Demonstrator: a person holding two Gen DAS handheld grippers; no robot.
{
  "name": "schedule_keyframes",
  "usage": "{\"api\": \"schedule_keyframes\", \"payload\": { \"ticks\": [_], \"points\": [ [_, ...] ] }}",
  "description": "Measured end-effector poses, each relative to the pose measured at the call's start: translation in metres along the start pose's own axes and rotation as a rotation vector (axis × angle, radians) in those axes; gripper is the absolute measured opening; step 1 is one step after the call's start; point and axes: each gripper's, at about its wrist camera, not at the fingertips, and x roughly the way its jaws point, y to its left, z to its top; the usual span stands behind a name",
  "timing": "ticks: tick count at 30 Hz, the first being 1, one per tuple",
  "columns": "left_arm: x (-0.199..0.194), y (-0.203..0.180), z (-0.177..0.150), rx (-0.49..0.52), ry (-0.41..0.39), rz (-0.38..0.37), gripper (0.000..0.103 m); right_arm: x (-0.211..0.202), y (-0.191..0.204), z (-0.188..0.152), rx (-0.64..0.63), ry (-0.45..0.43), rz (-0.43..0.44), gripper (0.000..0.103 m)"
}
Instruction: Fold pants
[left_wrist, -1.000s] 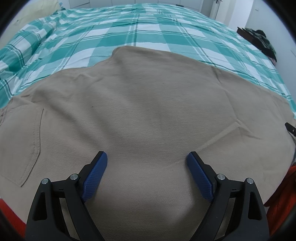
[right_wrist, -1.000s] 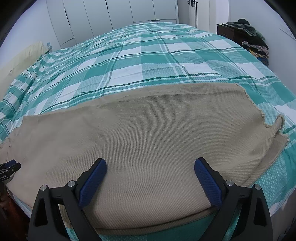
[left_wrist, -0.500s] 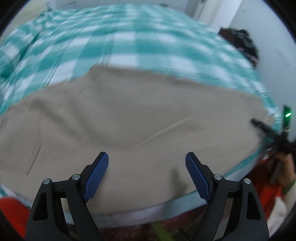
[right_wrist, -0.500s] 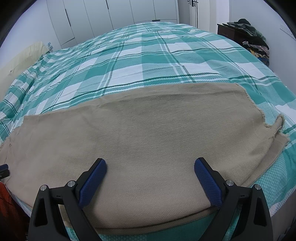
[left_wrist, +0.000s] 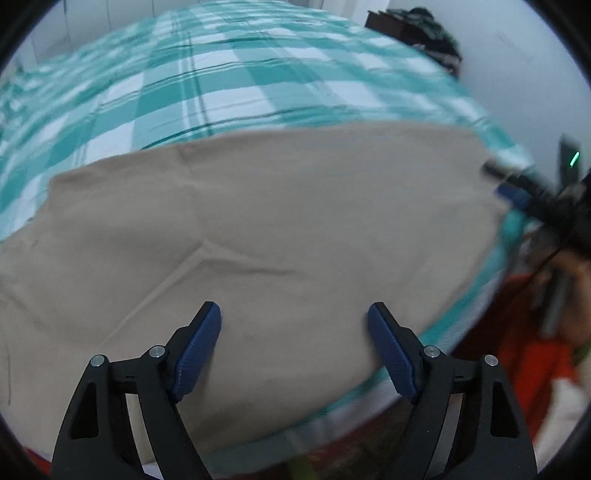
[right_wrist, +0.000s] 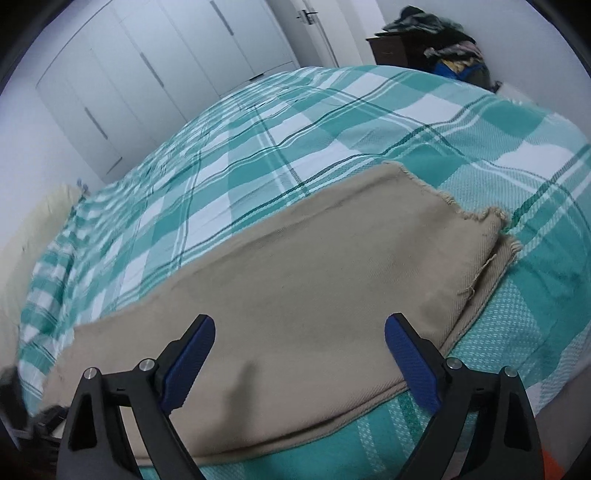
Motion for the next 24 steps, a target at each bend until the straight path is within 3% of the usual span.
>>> {"api": "schedule_keyframes", "payload": {
  "ticks": [5, 9, 13, 17, 21, 24],
  "points": [
    [0.003, 0.004, 0.073, -0.037, -0.079, 0.028, 0.085, 0.002, -0.002, -0.001, -0.015, 0.012, -0.002, 0.093],
    [0.054, -0.012, 0.118, 0.001, -0.015, 0.089, 0.084, 0.002, -0.009, 0.003, 0.052, 0.004, 0.018, 0.093],
    [0.079, -0.041, 0.091, 0.113, 0.075, 0.102, 0.078, 0.001, -0.012, 0.005, 0.084, -0.002, 0.032, 0.093],
    [0.054, -0.073, 0.031, 0.243, 0.029, 0.106, 0.079, -0.003, -0.017, 0.005, 0.111, -0.016, 0.066, 0.093],
    [0.050, -0.069, 0.018, 0.155, 0.026, 0.061, 0.083, -0.017, -0.023, 0.009, 0.166, -0.081, 0.120, 0.092],
    [0.051, -0.061, 0.021, 0.130, 0.038, 0.028, 0.085, -0.058, -0.049, 0.015, 0.306, -0.244, 0.235, 0.091]
  ]
}}
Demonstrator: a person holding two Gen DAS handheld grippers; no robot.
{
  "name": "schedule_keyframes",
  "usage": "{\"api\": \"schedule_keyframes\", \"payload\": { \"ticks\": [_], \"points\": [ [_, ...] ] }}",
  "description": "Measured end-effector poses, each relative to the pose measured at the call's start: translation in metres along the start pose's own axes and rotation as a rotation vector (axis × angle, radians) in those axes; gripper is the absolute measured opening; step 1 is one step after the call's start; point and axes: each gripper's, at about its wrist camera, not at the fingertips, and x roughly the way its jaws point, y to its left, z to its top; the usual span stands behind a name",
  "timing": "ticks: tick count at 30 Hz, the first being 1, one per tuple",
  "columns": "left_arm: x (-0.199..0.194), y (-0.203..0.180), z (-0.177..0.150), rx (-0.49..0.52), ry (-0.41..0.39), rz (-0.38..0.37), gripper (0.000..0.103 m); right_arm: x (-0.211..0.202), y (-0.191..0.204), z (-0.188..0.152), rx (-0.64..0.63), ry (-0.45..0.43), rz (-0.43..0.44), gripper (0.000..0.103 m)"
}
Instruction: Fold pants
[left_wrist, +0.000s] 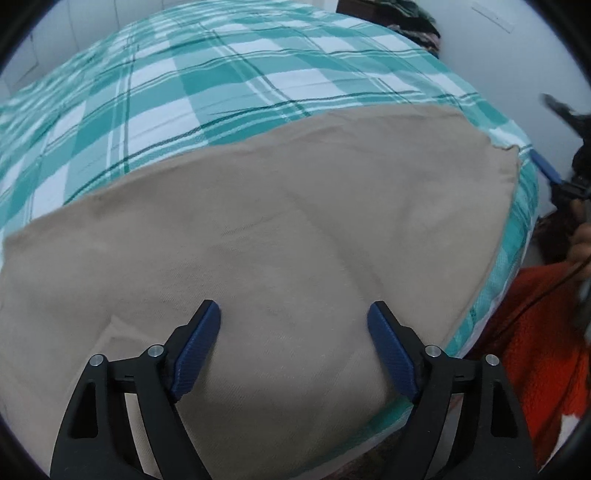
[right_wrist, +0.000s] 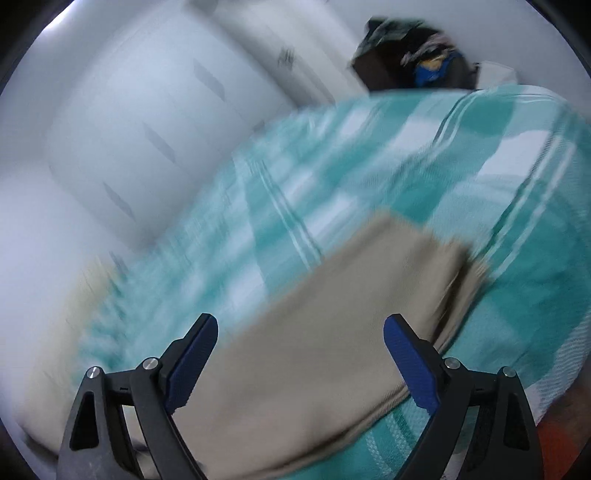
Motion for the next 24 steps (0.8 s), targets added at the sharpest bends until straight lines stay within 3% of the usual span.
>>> {"api": "schedule_keyframes", "payload": {
  "ticks": [3, 5, 8, 12, 14, 20, 23, 24],
  "points": [
    [0.000, 0.002, -0.002, 0.007, -0.011, -0.001, 0.085, -0.047, -0.037, 0.025, 0.191, -0.118, 0.037, 0.092],
    [0.001, 0.003, -0.003, -0.001, -0.020, -0.004, 0.086, -0.058, -0.060, 0.037, 0.284, -0.097, 0.047, 0.092],
    [0.001, 0.004, -0.005, -0.011, -0.030, -0.008, 0.086, -0.058, -0.081, 0.044, 0.360, 0.020, 0.076, 0.091],
    [0.001, 0.003, -0.005, -0.016, -0.036, -0.003, 0.086, -0.032, -0.070, 0.035, 0.334, 0.240, 0.170, 0.082],
    [0.001, 0.003, -0.005, -0.017, -0.035, -0.001, 0.086, -0.014, -0.061, 0.032, 0.283, 0.339, 0.067, 0.079],
    [0.001, 0.002, -0.009, -0.020, -0.049, 0.018, 0.087, 0.028, -0.054, 0.039, 0.182, 0.384, -0.027, 0.064],
    [0.002, -0.001, -0.011, -0.014, -0.063, 0.037, 0.088, 0.052, -0.054, 0.033, 0.086, 0.427, -0.186, 0.043],
    [0.002, -0.001, -0.011, -0.015, -0.064, 0.038, 0.088, 0.055, -0.054, 0.032, 0.086, 0.426, -0.210, 0.030]
  ]
}}
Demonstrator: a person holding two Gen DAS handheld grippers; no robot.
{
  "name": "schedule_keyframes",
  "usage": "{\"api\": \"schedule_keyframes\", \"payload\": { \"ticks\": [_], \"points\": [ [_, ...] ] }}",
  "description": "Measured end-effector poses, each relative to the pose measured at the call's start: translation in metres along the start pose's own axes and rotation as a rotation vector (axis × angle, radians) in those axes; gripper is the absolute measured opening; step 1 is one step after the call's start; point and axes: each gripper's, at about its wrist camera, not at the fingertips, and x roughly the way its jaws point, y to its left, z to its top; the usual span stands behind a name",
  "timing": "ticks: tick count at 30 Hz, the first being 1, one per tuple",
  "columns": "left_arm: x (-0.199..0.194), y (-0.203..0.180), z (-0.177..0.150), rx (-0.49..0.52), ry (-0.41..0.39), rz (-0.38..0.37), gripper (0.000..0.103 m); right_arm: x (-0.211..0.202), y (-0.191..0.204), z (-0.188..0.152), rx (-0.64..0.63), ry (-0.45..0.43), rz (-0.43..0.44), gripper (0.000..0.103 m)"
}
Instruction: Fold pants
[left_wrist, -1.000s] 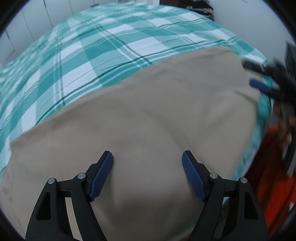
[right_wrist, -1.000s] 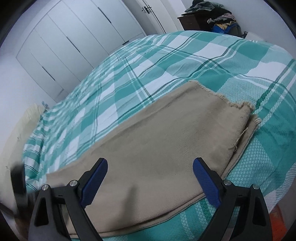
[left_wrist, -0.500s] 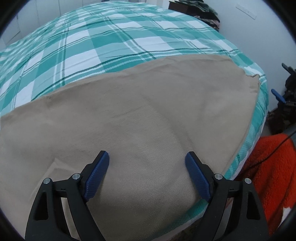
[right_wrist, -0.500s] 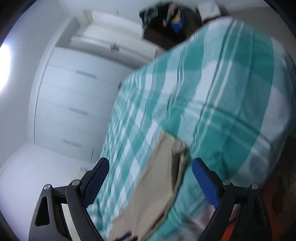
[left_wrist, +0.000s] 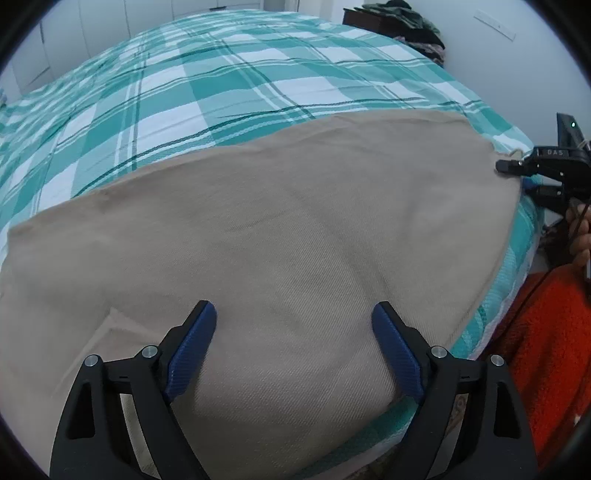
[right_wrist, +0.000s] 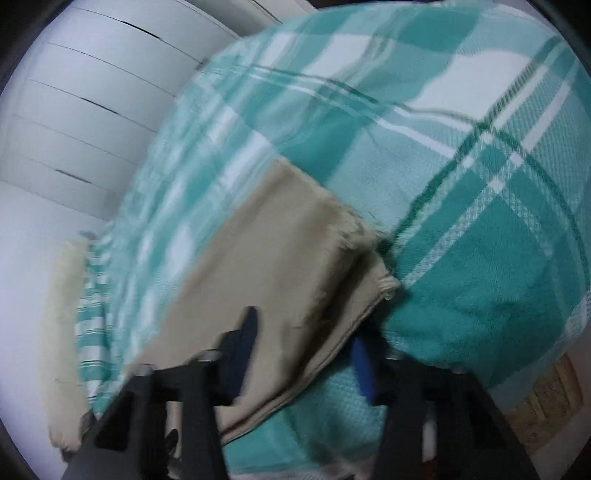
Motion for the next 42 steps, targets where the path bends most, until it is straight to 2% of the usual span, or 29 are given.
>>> {"api": "schedule_keyframes", "payload": {
  "ticks": [1, 2, 4, 8, 11, 13, 16, 18, 21, 23, 24, 25, 26, 27, 29, 30, 32, 33, 35, 36, 37, 39, 42],
  "points": [
    [-0.001, 0.001, 0.001, -0.002, 0.003, -0.004, 0.088, -0.001, 0.002, 0.001, -0.006, -0.008, -0.012, 0.011],
    [-0.004, 0.003, 0.002, -0.003, 0.012, -0.013, 0.088, -0.002, 0.004, 0.001, -0.021, -0.022, -0.019, 0.009],
    [-0.018, 0.014, 0.006, -0.040, 0.045, -0.036, 0.088, -0.009, 0.007, 0.003, -0.044, -0.059, -0.008, 0.008],
    [-0.071, 0.071, -0.003, -0.233, -0.042, -0.134, 0.088, -0.059, 0.051, -0.004, -0.161, -0.166, 0.088, 0.008],
    [-0.099, 0.116, -0.020, -0.327, -0.091, -0.115, 0.088, -0.108, 0.112, -0.024, -0.329, -0.225, 0.138, 0.008],
    [-0.117, 0.154, -0.040, -0.404, -0.128, -0.075, 0.088, -0.128, 0.161, -0.040, -0.445, -0.242, 0.172, 0.008],
    [-0.134, 0.198, -0.072, -0.522, -0.165, -0.047, 0.088, -0.141, 0.243, -0.078, -0.619, -0.234, 0.240, 0.008],
    [-0.142, 0.228, -0.096, -0.618, -0.187, -0.032, 0.088, -0.141, 0.280, -0.105, -0.700, -0.215, 0.276, 0.008],
    [-0.148, 0.260, -0.122, -0.712, -0.221, -0.005, 0.088, -0.119, 0.338, -0.160, -0.821, -0.141, 0.346, 0.008],
    [-0.150, 0.272, -0.136, -0.747, -0.236, 0.014, 0.088, -0.091, 0.362, -0.202, -0.855, -0.078, 0.363, 0.011],
    [-0.150, 0.278, -0.142, -0.769, -0.240, 0.022, 0.088, -0.076, 0.368, -0.216, -0.848, -0.045, 0.360, 0.026],
    [-0.149, 0.283, -0.147, -0.790, -0.243, 0.022, 0.088, -0.059, 0.372, -0.230, -0.836, 0.001, 0.353, 0.058],
    [-0.149, 0.286, -0.150, -0.801, -0.246, 0.021, 0.088, -0.037, 0.374, -0.249, -0.823, 0.065, 0.356, 0.069],
    [-0.149, 0.287, -0.153, -0.809, -0.251, 0.023, 0.088, -0.019, 0.373, -0.261, -0.816, 0.107, 0.366, 0.069],
    [-0.150, 0.286, -0.153, -0.801, -0.265, 0.032, 0.088, 0.001, 0.364, -0.279, -0.814, 0.166, 0.360, 0.065],
    [-0.151, 0.283, -0.151, -0.786, -0.273, 0.040, 0.088, 0.004, 0.355, -0.281, -0.814, 0.160, 0.359, 0.061],
    [-0.149, 0.281, -0.147, -0.765, -0.279, 0.048, 0.088, 0.001, 0.336, -0.270, -0.831, 0.084, 0.305, 0.060],
    [-0.148, 0.278, -0.144, -0.755, -0.280, 0.047, 0.088, -0.001, 0.322, -0.260, -0.835, 0.017, 0.253, 0.057],
    [-0.145, 0.272, -0.140, -0.732, -0.275, 0.047, 0.088, 0.000, 0.302, -0.240, -0.823, -0.063, 0.181, 0.049],
    [-0.141, 0.264, -0.135, -0.705, -0.268, 0.049, 0.088, 0.007, 0.286, -0.229, -0.809, -0.068, 0.159, 0.040],
    [-0.140, 0.256, -0.131, -0.681, -0.263, 0.051, 0.088, 0.017, 0.279, -0.225, -0.803, -0.044, 0.154, 0.032],
    [-0.138, 0.238, -0.124, -0.624, -0.250, 0.046, 0.088, 0.040, 0.262, -0.225, -0.804, 0.036, 0.157, 0.026],
    [-0.128, 0.201, -0.103, -0.494, -0.215, 0.011, 0.088, 0.079, 0.240, -0.238, -0.830, 0.137, 0.069, 0.024]
  ]
}}
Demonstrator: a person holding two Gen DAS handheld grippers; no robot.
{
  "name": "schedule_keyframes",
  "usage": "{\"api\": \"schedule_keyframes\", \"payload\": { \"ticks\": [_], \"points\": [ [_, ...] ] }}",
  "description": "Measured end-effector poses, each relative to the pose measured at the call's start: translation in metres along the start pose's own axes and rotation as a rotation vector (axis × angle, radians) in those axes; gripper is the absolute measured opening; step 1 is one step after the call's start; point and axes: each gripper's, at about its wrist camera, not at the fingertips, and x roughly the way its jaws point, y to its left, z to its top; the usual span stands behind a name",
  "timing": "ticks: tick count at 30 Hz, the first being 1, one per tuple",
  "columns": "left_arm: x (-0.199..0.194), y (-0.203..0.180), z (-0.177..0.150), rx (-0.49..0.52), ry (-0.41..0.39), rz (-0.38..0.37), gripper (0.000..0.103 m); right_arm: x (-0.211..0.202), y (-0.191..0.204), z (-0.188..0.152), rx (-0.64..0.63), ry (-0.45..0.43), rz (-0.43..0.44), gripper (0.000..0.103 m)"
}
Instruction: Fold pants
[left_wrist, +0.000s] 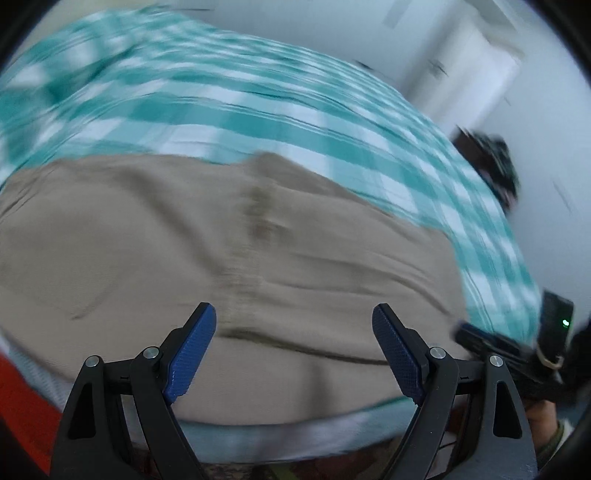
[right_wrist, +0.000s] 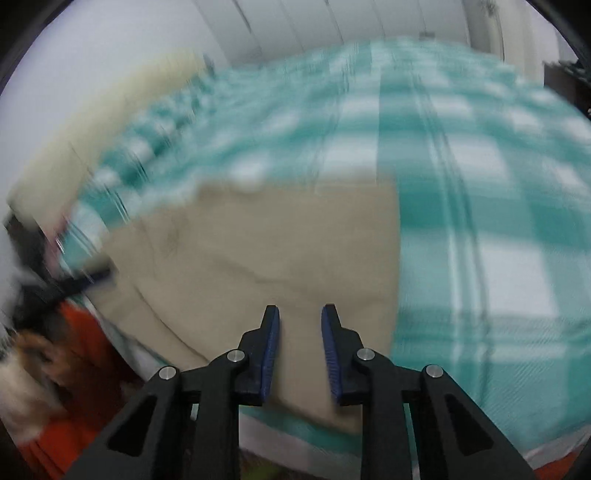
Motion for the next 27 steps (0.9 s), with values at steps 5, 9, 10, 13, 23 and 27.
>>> {"api": "schedule_keyframes", "payload": {
  "ticks": [5, 9, 10, 13, 23, 27],
  "points": [
    [0.031, -0.074, 0.010, 0.176, 0.082, -0.090, 0.088, 0.005, 0.007, -0.008, -0.072, -0.026, -0.070, 0.024],
    [0.091, -0.075, 0.013, 0.215, 0.200, 0.105, 0.087, 0.008, 0.004, -0.009, -0.072, -0.040, -0.067, 0.024],
    [0.097, -0.064, 0.014, 0.182, 0.205, 0.132, 0.087, 0.009, 0.004, -0.008, -0.074, -0.038, -0.066, 0.024],
    [0.084, -0.023, 0.016, 0.094, 0.146, 0.233, 0.085, 0.004, 0.001, -0.013, -0.087, -0.035, -0.071, 0.024],
    [0.023, 0.015, 0.009, -0.016, 0.016, 0.089, 0.081, 0.001, -0.001, -0.013, -0.048, -0.029, -0.069, 0.025],
    [0.030, -0.010, 0.011, 0.092, 0.002, 0.050, 0.084, -0.017, 0.004, 0.011, 0.026, 0.009, -0.085, 0.025]
  ]
}}
